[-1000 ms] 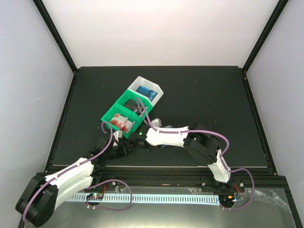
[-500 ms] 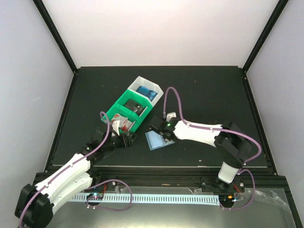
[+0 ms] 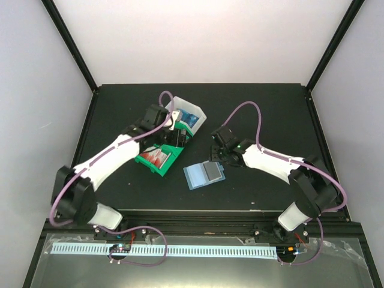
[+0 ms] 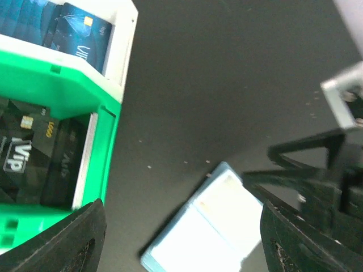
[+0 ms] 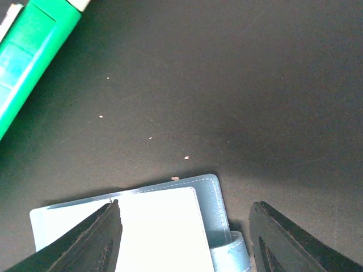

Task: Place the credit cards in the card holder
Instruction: Pick up the credit card from the storage box.

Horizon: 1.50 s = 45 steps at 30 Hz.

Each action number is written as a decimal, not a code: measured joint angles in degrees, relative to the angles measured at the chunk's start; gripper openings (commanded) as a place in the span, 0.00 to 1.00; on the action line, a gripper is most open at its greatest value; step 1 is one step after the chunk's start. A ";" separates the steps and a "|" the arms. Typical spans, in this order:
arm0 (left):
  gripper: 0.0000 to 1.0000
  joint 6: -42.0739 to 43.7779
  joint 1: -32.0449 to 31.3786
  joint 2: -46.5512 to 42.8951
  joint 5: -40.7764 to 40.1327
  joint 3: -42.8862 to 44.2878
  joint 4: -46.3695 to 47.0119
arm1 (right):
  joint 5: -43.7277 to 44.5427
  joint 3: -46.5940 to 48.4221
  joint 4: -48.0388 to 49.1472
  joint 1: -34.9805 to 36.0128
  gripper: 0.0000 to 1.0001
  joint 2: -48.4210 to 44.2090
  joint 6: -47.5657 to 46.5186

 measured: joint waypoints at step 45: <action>0.40 14.38 8.20 60.59 -4.31 63.49 -19.39 | -25.51 7.45 21.88 -12.35 0.50 18.62 9.46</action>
